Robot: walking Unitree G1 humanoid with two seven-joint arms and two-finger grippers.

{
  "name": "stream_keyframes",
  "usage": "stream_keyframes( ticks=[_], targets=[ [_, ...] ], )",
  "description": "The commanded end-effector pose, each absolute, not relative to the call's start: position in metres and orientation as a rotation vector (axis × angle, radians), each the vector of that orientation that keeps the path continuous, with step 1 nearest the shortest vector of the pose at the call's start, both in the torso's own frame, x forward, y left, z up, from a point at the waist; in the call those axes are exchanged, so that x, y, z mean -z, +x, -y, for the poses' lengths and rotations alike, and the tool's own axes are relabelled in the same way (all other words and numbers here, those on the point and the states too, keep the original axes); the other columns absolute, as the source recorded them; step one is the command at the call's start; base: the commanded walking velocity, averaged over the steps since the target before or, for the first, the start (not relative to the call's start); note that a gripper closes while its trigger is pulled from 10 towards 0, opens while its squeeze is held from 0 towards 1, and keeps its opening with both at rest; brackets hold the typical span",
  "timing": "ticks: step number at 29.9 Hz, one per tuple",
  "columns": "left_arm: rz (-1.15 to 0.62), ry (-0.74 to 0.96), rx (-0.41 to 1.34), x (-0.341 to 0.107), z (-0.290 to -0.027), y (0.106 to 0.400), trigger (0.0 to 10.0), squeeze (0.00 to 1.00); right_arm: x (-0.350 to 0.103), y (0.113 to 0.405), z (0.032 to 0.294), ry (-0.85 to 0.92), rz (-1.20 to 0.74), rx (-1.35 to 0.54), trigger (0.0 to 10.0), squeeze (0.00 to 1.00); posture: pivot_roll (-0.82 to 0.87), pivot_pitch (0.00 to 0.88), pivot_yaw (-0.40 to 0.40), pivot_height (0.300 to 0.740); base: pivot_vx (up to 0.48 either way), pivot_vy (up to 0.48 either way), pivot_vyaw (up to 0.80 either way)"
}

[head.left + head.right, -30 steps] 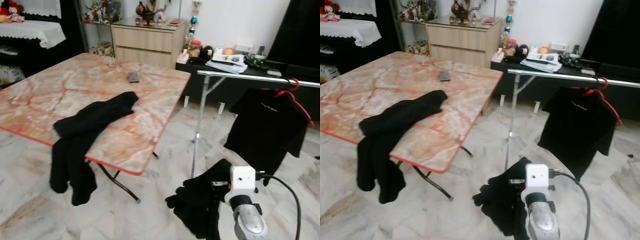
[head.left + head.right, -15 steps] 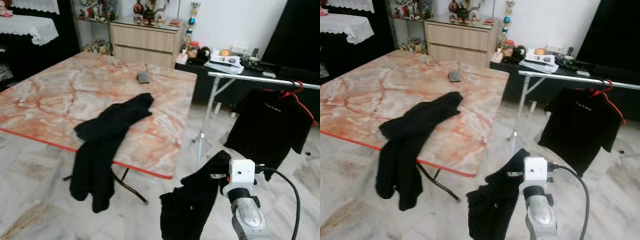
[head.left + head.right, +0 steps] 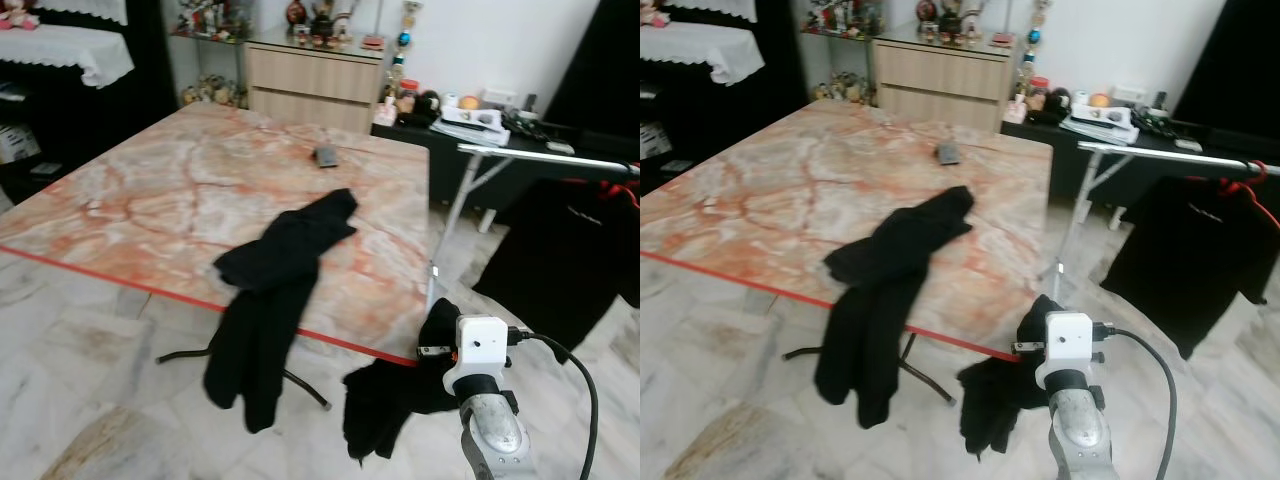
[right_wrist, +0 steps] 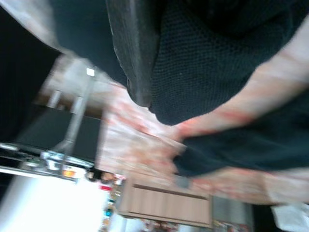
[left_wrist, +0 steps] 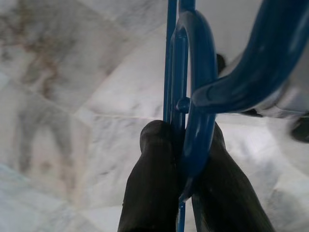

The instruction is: Hang hanger

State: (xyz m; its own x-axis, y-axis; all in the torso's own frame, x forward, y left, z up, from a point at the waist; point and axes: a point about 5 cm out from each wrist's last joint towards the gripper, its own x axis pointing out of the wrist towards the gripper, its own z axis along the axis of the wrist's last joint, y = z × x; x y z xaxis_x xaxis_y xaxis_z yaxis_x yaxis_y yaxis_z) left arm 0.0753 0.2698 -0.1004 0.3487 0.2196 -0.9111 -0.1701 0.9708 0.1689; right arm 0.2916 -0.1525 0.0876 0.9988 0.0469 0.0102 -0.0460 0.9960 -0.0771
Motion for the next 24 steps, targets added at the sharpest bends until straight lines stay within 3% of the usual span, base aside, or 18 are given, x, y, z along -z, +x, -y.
stream_keyframes(
  ticks=[1,10,24],
  targets=[
    [-1.199,0.048,-0.248,0.101,-0.269,0.072,10.0,0.0,-0.101,0.295,0.153,-0.091,0.07,-0.052,10.0,0.0,0.12,0.0,-0.053,0.74,0.0,0.337,0.0],
    [-1.199,0.05,-0.243,0.101,-0.269,0.073,10.0,0.0,-0.102,0.296,0.152,-0.091,0.08,-0.052,10.0,0.0,0.12,0.0,-0.056,0.74,0.0,0.317,0.0],
    [-1.183,0.029,-0.23,0.105,-0.255,0.078,10.0,0.0,-0.113,0.3,0.15,-0.085,0.121,-0.043,10.0,0.0,0.12,0.0,-0.057,0.74,0.0,0.0,0.0]
  ],
)
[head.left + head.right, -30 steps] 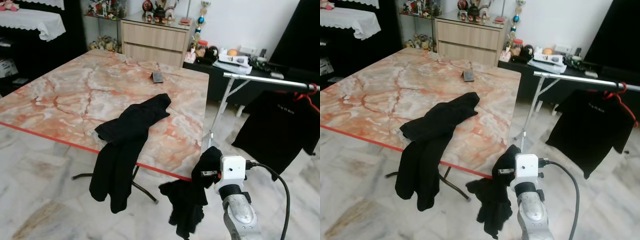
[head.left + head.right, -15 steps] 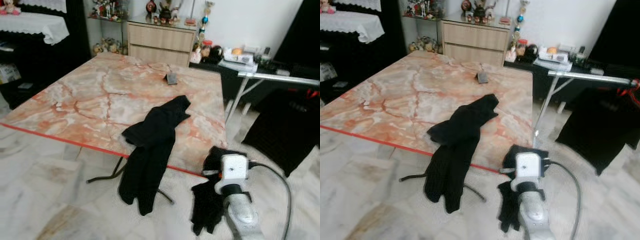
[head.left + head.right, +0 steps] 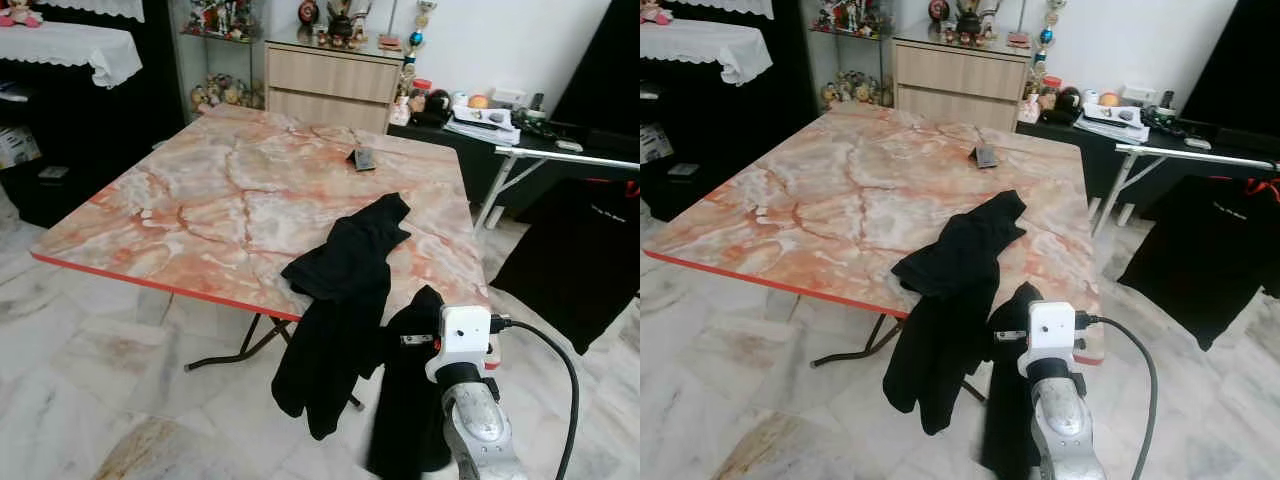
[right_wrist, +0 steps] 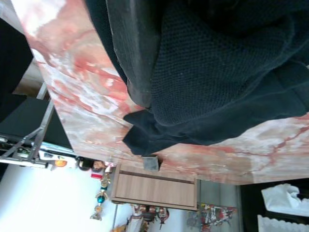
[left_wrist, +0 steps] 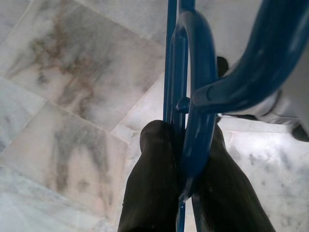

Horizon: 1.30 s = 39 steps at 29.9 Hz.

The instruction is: Hang hanger

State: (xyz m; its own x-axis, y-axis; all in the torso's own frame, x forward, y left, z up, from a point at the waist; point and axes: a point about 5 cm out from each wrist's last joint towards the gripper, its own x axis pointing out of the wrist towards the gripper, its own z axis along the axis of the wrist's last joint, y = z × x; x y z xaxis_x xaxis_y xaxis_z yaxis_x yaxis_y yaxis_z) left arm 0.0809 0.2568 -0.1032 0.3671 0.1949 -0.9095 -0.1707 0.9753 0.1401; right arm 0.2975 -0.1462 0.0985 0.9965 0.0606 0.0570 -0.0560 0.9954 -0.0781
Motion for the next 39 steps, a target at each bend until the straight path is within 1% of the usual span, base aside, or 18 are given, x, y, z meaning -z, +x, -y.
stream_keyframes(
  ticks=[1,14,22,26,36,39],
  targets=[
    [-1.177,0.024,-0.23,0.104,-0.254,0.08,10.0,0.0,-0.117,0.302,0.152,-0.081,0.138,-0.032,10.0,0.0,0.12,0.0,-0.057,0.74,0.0,0.0,0.0],
    [-1.165,0.027,-0.236,0.103,-0.257,0.084,10.0,0.0,-0.128,0.31,0.149,-0.073,0.177,-0.026,10.0,0.0,0.12,0.0,-0.054,0.74,0.0,0.0,0.0],
    [-1.169,0.025,-0.237,0.103,-0.26,0.079,10.0,0.0,-0.164,0.334,0.157,-0.071,0.28,0.004,10.0,0.0,0.12,0.0,-0.05,0.74,0.0,0.0,0.0],
    [-1.167,0.019,-0.243,0.103,-0.259,0.078,10.0,0.0,-0.167,0.339,0.156,-0.08,0.282,0.003,10.0,0.0,0.12,0.0,-0.053,0.74,0.0,0.0,0.0],
    [-1.172,0.021,-0.23,0.105,-0.25,0.08,10.0,0.0,-0.166,0.341,0.148,-0.076,0.284,-0.016,10.0,0.0,0.12,0.0,-0.045,0.74,0.0,0.0,0.0],
    [-1.156,0.025,-0.229,0.103,-0.25,0.095,10.0,0.0,-0.17,0.343,0.148,-0.08,0.295,-0.018,10.0,0.0,0.11,0.0,-0.042,0.74,0.0,0.0,0.0]
  ],
)
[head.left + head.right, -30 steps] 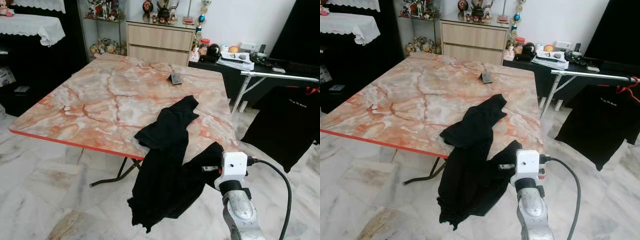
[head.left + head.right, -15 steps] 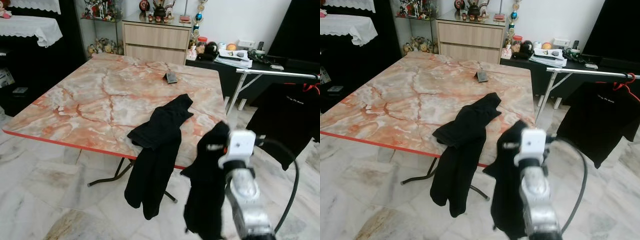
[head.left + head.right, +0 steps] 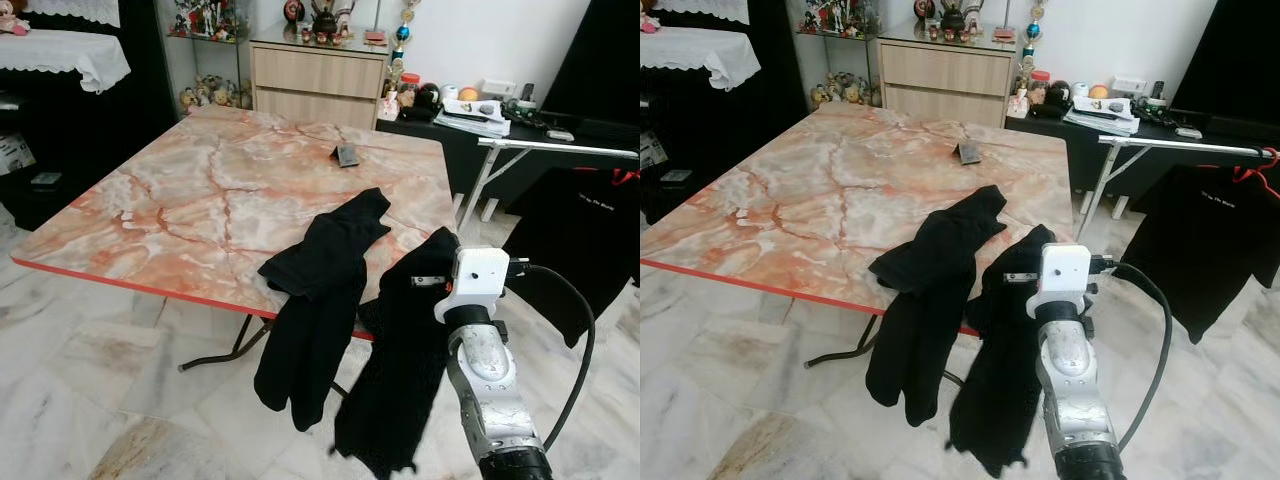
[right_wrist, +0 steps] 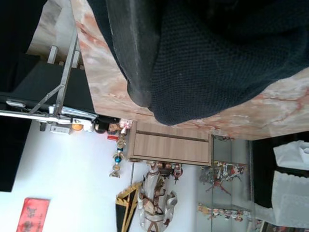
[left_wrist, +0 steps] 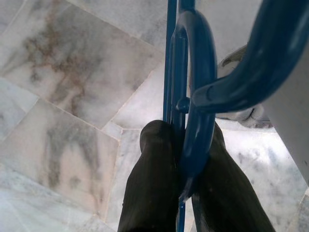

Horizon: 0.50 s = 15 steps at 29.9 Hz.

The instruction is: Hang hanger

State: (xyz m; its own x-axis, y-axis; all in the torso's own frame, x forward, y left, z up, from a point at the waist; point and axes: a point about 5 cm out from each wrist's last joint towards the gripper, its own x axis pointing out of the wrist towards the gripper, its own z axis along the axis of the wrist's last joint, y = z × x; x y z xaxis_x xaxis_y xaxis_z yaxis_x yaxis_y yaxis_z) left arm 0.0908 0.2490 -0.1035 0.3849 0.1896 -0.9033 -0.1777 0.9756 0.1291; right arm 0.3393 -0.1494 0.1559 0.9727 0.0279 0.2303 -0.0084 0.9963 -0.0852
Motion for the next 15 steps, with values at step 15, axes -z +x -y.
stream_keyframes(
  ticks=[15],
  targets=[
    [-1.133,0.019,-0.229,0.099,-0.254,0.103,10.0,0.0,-0.187,0.357,0.157,-0.122,0.324,-0.007,10.0,0.0,0.11,0.0,-0.045,0.74,0.137,0.0,0.0]
  ],
)
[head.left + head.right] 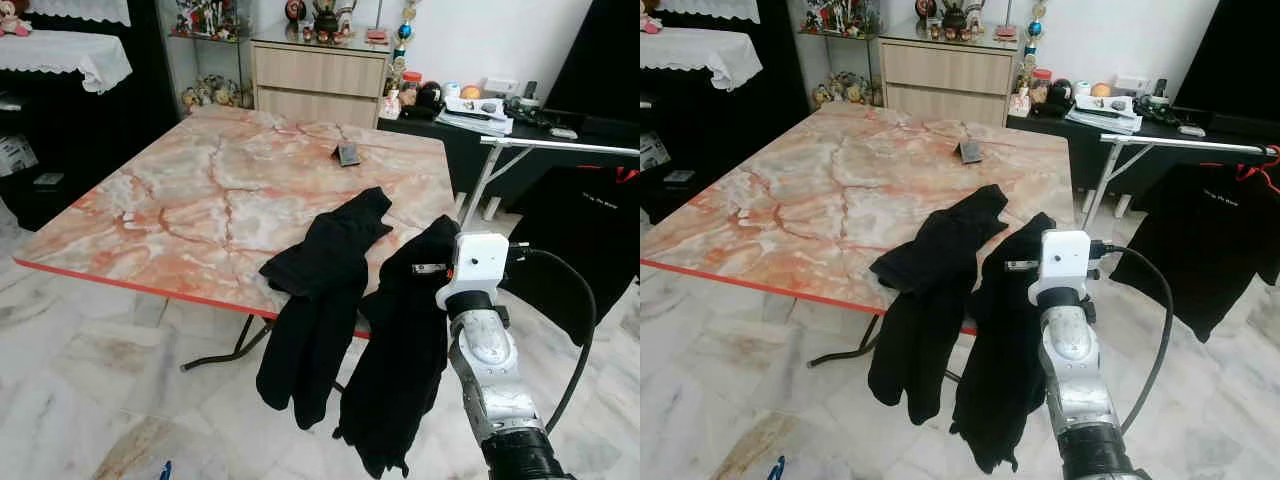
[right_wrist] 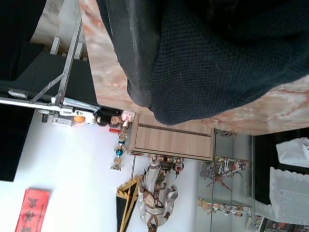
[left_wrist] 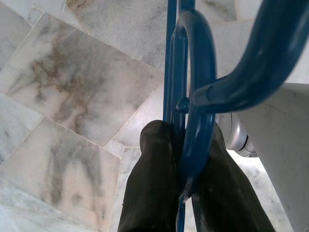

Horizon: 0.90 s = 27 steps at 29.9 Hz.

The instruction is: Hang hanger

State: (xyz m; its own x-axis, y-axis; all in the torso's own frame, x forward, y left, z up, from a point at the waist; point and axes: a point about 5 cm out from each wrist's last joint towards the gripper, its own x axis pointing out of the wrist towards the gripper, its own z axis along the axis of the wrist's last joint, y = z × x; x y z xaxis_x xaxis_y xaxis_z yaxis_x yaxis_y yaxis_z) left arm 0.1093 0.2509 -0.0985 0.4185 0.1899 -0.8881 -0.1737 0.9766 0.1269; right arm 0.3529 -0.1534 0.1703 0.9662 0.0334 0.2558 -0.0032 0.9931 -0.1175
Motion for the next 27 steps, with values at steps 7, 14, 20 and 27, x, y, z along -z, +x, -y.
stream_keyframes(
  ticks=[7,14,20,27],
  targets=[
    [-1.149,0.014,-0.241,0.1,-0.26,0.092,10.0,0.0,-0.194,0.363,0.155,-0.125,0.339,-0.014,10.0,0.0,0.12,0.0,-0.051,0.74,0.299,0.0,0.0],
    [-1.151,0.003,-0.248,0.101,-0.26,0.086,10.0,0.0,-0.194,0.365,0.151,-0.11,0.34,-0.023,10.0,0.0,0.12,0.0,-0.052,0.74,0.314,0.0,0.0],
    [-1.151,0.0,-0.243,0.102,-0.257,0.085,10.0,0.0,-0.201,0.369,0.147,-0.093,0.36,-0.031,10.0,0.0,0.12,0.0,-0.051,0.74,0.333,0.0,0.0],
    [-1.151,-0.005,-0.239,0.104,-0.252,0.085,10.0,0.0,-0.222,0.381,0.151,-0.055,0.4,-0.001,10.0,0.0,0.13,0.0,-0.054,0.74,0.341,0.0,0.0]
  ],
)
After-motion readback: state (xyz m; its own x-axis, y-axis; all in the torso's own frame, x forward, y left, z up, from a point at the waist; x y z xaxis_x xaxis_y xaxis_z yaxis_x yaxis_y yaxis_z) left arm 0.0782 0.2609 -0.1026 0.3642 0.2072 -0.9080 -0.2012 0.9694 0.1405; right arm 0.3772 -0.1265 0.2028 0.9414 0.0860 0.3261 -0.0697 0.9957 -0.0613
